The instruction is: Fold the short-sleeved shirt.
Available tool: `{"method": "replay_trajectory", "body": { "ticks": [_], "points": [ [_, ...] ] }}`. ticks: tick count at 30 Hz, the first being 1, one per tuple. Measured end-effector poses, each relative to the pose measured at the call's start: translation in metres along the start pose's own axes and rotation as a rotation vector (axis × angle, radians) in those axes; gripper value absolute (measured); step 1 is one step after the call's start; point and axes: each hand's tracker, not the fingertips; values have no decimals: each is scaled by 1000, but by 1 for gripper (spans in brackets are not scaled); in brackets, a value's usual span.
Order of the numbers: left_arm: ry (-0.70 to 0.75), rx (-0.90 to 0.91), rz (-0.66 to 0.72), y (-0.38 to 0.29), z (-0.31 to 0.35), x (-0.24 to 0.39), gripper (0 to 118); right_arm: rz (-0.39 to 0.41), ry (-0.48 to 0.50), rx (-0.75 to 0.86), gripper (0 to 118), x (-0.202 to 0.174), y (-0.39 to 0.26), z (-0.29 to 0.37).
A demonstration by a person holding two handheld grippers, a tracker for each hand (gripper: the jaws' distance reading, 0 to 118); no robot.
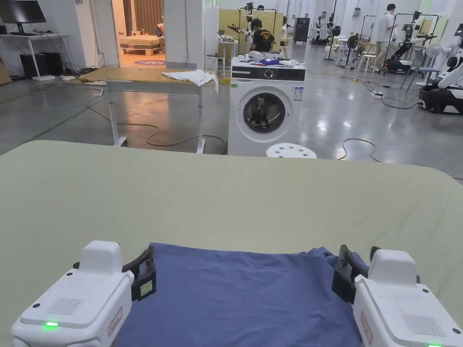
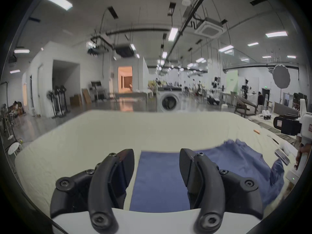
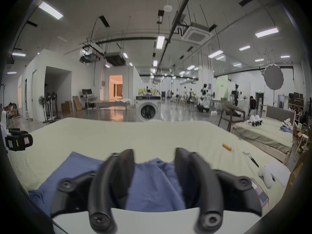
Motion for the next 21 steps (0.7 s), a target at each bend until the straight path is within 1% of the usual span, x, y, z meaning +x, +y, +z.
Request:
{"method": "replay_trajectory", "body": {
  "ticks": [1,2,3,4,5,9,12,15,21],
  "points": [
    [10,34,-17,1,1,5,31,10,-5,13,13,-6,0,-4],
    [25,49,-27,2,1,8,16,15,-18,26,7,-11,0,-7],
    [29,50,-28,3,1,11,2,21,-26,37,7,-14,0,-8],
    [35,50,-29,3,-2,13,0,20,-27,44,4,-17,0,-9],
    [52,51,-31,3,-4,15,0,16,-22,52,3,-18,0,-11],
    [25,58,-24,-1,-12,12,0,20,-18,45,2,-24,-3,-22],
    [29,6,-42,-3,-36,5,0,14,1,12,2,-23,-8,-31],
    [-10,-135,-24,-1,-79,-10,0,13,25,-33,2,-19,-16,-39],
    [-97,-423,49,-1,-206,-44,0,24,32,-120,2,-5,-36,-57]
  ]
}}
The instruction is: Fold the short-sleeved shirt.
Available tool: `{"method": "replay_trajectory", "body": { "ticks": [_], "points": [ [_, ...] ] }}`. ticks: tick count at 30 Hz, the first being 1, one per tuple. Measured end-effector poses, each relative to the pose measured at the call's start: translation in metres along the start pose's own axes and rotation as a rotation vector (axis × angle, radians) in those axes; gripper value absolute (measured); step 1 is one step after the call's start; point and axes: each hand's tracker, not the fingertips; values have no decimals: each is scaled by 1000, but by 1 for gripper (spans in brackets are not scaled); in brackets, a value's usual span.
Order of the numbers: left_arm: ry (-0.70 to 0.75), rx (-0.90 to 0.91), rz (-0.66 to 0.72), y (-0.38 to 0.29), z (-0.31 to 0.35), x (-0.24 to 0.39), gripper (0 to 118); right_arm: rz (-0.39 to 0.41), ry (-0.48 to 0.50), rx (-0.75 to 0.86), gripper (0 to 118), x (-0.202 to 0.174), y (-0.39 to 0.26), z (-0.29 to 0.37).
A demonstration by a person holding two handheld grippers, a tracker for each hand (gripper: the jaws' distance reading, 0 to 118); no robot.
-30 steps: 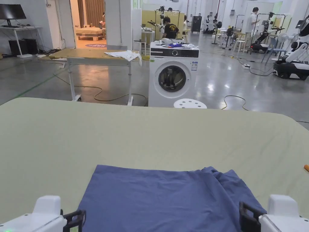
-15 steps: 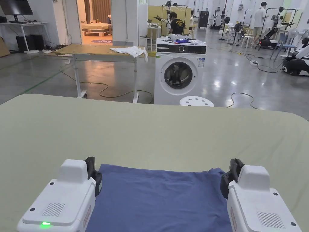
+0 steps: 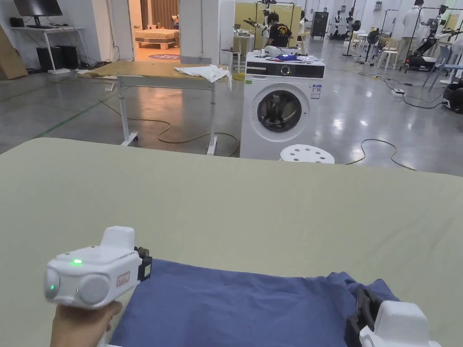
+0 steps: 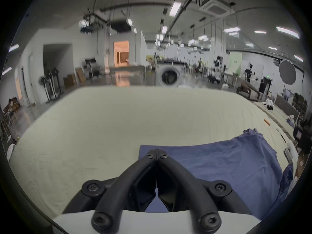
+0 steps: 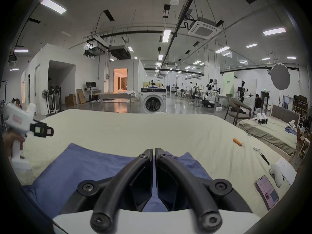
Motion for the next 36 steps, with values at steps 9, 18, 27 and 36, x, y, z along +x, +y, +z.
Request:
{"method": "replay_trajectory", "body": {
  "ticks": [9,18,27,36],
  "points": [
    [27,-258,89,36,-127,-35,71,28,-57,-139,2,35,-27,-24],
    [114,-317,1,18,-148,-13,72,-6,-112,-220,2,67,-42,-37],
    [27,-316,-57,12,-129,9,0,-85,-108,-403,22,134,-9,-113],
    [-71,-182,2,26,-76,-4,0,-21,50,-679,66,161,-17,-230]
  ]
}}
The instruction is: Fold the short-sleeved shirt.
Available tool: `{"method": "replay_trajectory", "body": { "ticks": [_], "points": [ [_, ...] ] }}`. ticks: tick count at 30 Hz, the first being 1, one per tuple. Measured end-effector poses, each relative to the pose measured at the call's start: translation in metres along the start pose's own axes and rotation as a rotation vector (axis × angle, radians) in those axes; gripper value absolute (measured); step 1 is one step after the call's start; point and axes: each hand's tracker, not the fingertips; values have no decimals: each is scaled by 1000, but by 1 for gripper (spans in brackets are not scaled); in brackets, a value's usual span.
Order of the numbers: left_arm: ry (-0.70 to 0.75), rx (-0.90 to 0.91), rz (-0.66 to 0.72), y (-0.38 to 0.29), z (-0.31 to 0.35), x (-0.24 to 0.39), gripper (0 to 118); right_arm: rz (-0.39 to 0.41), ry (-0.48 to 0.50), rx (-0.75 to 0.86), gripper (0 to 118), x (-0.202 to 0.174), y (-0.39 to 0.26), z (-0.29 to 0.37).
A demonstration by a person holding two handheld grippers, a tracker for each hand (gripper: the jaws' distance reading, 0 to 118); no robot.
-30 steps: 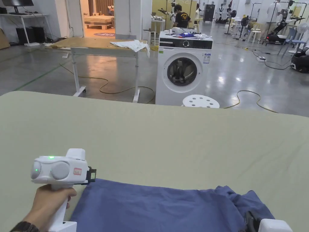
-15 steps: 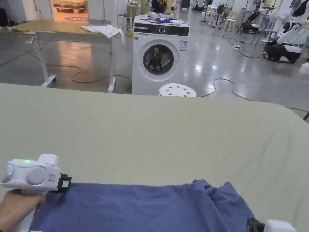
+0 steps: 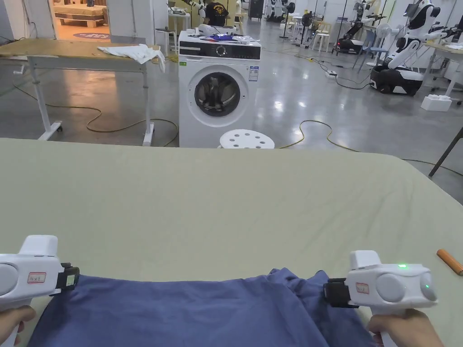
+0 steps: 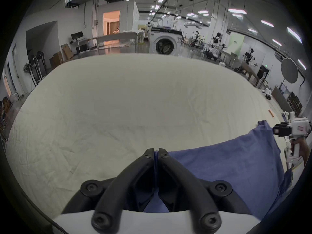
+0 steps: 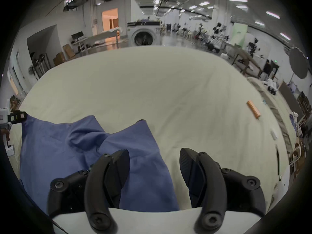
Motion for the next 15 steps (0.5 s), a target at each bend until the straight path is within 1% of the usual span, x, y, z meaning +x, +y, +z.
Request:
{"method": "replay_trajectory", "body": {
  "ticks": [2,3,4,5,6,7,8,9,12,13,15],
  "points": [
    [-9,29,0,1,13,1,0,-13,5,-68,65,1,2,-19],
    [-14,41,-11,2,16,1,0,-19,0,-67,63,2,2,-23],
    [-9,48,-19,3,21,2,0,-16,0,-64,58,2,1,-24],
    [-6,53,-24,3,26,3,0,-6,-2,-55,47,0,0,-22],
    [-9,58,-26,3,29,3,0,7,-3,-48,28,0,0,-20],
    [-11,71,-23,4,31,2,0,23,-3,-39,4,-1,-1,-18],
    [-11,76,-21,4,33,2,0,37,-16,-31,3,-2,-3,-16],
    [-9,82,-19,3,36,2,0,40,-2,-32,3,-4,-5,-14],
    [-3,107,-20,1,43,3,0,80,-28,-9,3,-6,-9,-3],
    [-4,115,-19,1,48,3,0,75,-52,38,3,-7,-12,3],
    [4,141,-22,1,58,2,0,29,-77,88,3,-4,-11,22]
  ]
}}
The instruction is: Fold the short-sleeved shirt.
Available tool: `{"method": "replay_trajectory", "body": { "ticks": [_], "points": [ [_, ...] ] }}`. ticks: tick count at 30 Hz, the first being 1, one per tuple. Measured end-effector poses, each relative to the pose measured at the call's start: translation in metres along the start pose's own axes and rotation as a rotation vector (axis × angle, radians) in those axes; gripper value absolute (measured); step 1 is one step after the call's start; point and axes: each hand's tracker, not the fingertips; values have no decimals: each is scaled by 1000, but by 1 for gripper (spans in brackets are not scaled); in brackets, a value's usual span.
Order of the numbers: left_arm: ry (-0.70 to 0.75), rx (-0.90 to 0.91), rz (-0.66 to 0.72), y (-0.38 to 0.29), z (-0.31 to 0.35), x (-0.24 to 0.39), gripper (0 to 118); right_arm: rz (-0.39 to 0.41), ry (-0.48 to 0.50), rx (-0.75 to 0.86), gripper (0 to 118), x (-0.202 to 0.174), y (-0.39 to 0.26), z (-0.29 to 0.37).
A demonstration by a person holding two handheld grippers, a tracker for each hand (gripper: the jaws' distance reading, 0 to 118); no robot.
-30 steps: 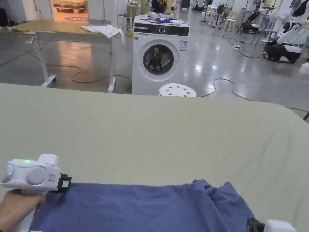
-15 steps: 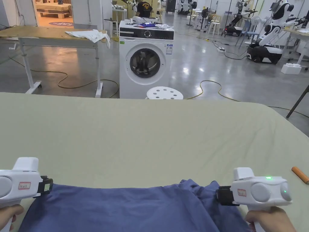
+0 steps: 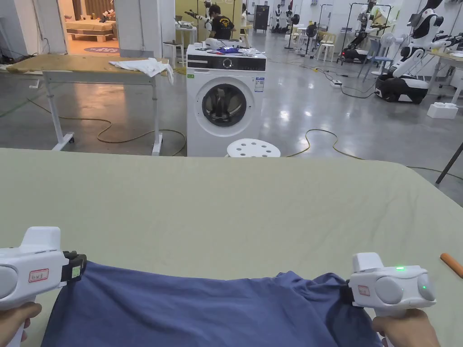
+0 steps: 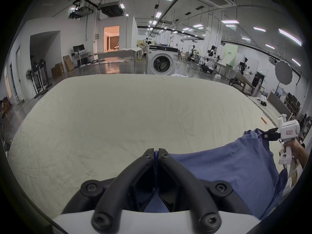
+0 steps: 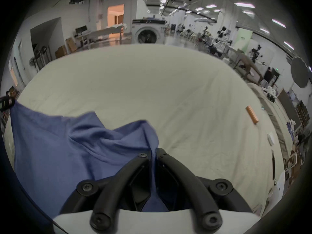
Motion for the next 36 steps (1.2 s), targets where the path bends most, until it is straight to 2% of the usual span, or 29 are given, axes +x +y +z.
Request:
{"method": "replay_trajectory", "body": {
  "ticks": [3,14,20,25,36],
  "points": [
    [-6,40,-2,7,19,-1,0,-39,-15,108,2,7,9,43],
    [-7,244,-25,66,124,2,0,20,-78,427,2,11,67,201],
    [12,338,-26,121,178,-2,0,-17,-83,545,2,10,105,273],
    [30,390,-42,168,202,-1,0,-23,-87,628,2,3,141,311],
    [81,472,-36,266,223,-9,0,-32,-117,722,2,10,237,340]
  ]
}}
